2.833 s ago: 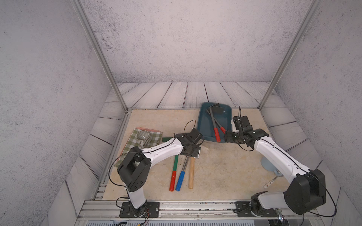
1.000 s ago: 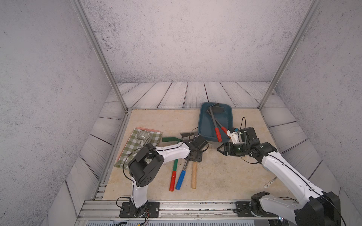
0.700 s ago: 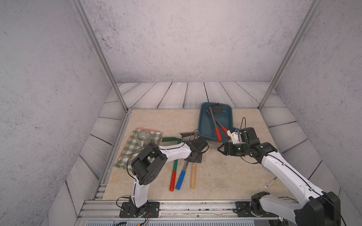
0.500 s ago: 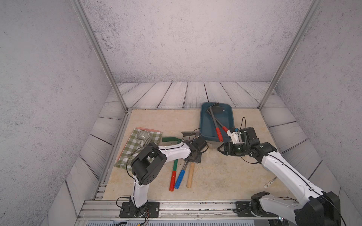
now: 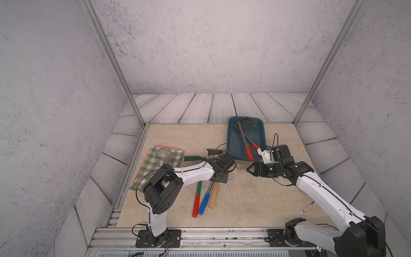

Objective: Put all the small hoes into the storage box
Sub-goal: Pick up the hoe from the center of the board.

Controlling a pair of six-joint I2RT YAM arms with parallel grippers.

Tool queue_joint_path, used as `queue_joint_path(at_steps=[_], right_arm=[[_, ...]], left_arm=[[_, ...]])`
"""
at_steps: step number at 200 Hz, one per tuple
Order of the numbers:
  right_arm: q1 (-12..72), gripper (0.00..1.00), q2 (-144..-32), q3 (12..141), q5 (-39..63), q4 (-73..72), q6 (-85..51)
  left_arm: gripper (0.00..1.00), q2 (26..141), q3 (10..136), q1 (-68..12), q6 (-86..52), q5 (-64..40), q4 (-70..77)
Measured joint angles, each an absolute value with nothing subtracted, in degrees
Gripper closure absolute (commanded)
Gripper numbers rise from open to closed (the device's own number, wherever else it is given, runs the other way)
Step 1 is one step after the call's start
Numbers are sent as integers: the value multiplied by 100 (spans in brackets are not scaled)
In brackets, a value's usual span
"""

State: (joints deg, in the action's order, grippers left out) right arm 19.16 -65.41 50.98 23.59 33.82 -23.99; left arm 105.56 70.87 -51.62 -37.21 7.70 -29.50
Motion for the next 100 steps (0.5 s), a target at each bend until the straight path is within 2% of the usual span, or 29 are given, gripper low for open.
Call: queue_joint_path(at_steps=[100], right_arm=[[1916, 33, -6580, 5098, 2357, 3365, -2399]], left_arm=[[100, 10237, 7317, -5162, -3385, 1131, -3518]])
